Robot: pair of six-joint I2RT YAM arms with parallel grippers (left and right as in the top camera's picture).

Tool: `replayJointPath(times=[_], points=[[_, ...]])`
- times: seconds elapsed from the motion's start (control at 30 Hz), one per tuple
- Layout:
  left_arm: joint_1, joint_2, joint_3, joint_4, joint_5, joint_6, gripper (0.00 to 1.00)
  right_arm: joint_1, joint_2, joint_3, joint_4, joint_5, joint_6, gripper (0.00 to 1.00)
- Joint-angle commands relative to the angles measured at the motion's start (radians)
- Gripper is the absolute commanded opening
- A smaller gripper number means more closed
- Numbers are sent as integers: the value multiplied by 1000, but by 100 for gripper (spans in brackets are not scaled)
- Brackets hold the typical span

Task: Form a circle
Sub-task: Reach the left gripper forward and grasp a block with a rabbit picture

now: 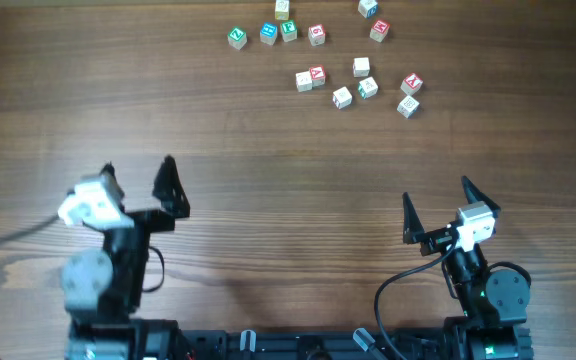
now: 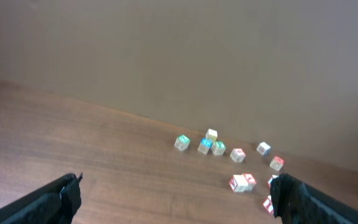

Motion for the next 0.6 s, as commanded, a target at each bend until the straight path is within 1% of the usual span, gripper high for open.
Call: replayJointPath(times=[0.0,0.1,0.17,0.2,0.3,0.4,0.5,0.57], points=[[8,231,199,-38,15,26,100,-7,-4,-1,3,-9,-5,100],[8,389,304,3,16,21,100,-7,-4,-1,3,-9,-5,100],[8,464,328,24,19,20,100,-7,-4,-1,3,-9,-4,100],[9,501,328,55,-3,26,100,-7,-4,-1,3,-9,-5,100],[9,566,328,135,-56,26,100,-7,-4,-1,3,-9,-4,100],[9,591,328,211,-121,26,100,-7,-4,-1,3,-9,-4,100],[10,634,347,294,-99,31,100,-7,-4,-1,3,-9,-4,100],[23,684,395,285,4,65,100,-7,-4,-1,3,-9,-5,100]])
